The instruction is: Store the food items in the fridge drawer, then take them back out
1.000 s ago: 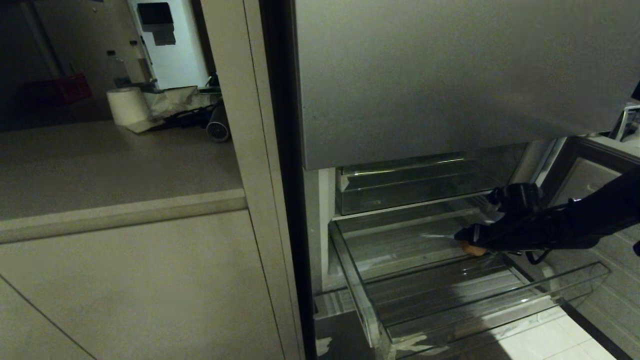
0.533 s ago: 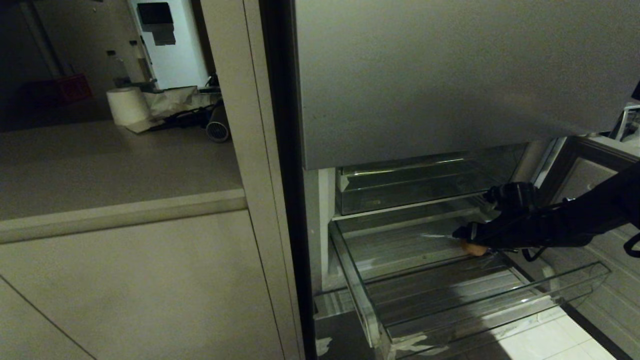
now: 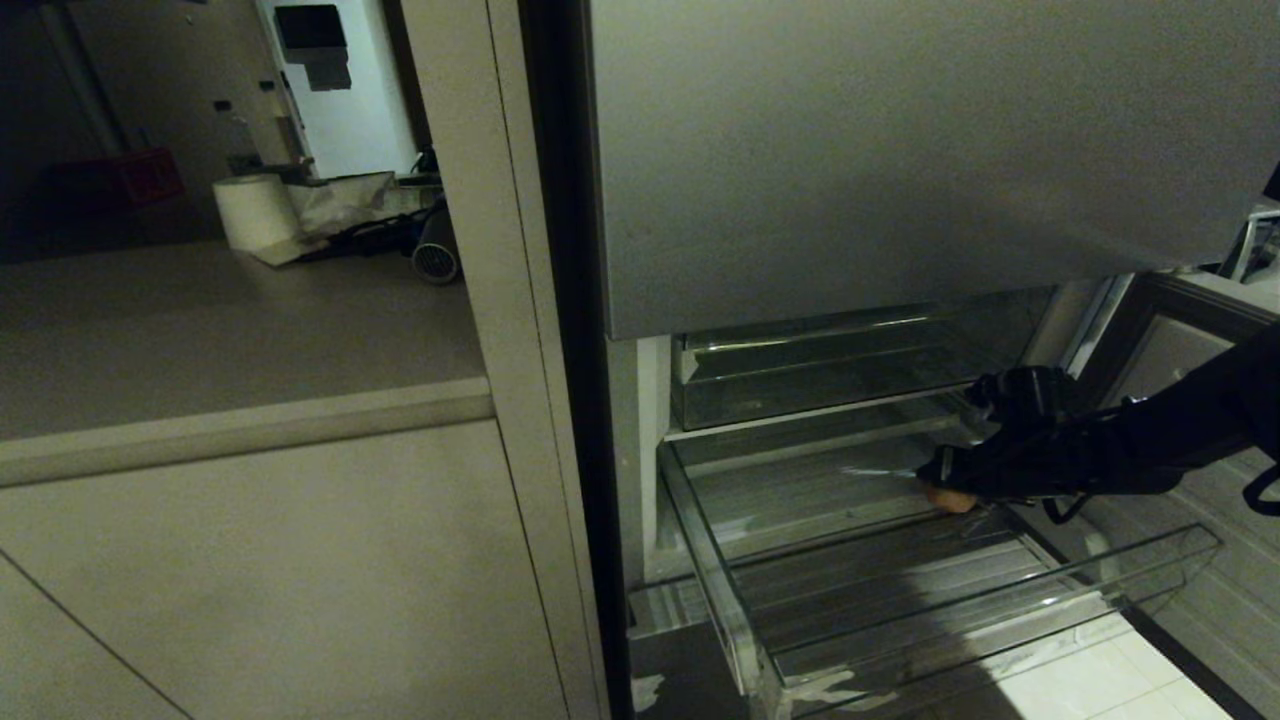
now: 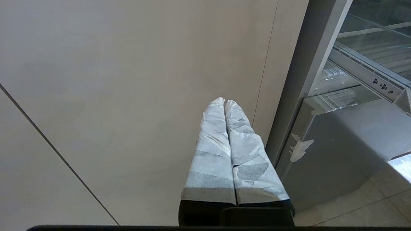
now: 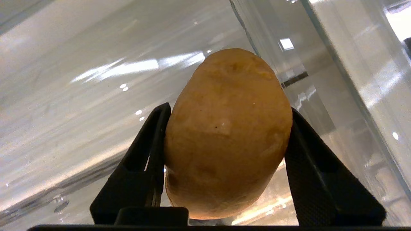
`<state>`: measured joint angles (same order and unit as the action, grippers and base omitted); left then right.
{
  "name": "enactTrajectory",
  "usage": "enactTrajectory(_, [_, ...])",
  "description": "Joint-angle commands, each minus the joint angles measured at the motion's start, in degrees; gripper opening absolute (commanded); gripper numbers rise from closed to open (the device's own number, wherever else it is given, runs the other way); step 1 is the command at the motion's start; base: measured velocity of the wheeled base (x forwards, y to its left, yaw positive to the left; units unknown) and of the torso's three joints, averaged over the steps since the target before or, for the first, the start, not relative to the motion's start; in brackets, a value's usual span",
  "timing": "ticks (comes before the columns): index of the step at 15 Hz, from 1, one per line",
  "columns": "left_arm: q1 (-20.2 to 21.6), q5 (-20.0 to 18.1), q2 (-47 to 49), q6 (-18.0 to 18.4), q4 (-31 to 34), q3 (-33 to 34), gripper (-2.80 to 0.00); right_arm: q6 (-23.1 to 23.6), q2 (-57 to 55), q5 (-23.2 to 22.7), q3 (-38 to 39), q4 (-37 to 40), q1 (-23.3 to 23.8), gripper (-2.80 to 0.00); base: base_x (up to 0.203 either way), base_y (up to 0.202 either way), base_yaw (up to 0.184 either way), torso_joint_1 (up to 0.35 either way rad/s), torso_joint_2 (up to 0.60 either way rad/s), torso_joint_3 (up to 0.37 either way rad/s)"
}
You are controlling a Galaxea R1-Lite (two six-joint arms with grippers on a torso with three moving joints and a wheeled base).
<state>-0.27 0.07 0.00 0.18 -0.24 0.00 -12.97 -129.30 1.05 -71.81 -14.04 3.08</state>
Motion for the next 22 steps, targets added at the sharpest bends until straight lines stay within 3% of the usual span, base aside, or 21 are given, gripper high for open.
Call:
enactTrajectory(1, [0.0,0.0,0.1,0.0,0.0,0.0,-2.80,-0.1,2.3,0.0,1.3,0.0,0.0,-2.80,0.000,0.000,0.000,0.000,0.00,0.000])
enactTrajectory(13, [0.0,0.0,0.1,0.0,0.0,0.0,-2.80,-0.8,29.9,-0.2,22.4,-0.5,-0.1,-2.80,0.000,0.000,0.000,0.000,0.00,0.000])
enactTrajectory(22, [0.0,0.0,0.1,0.0,0.0,0.0,-2.80,-0.1,65.2,1.1,35.8,0.8,0.0,-2.80,0.000,0.000,0.000,0.000,0.00,0.000])
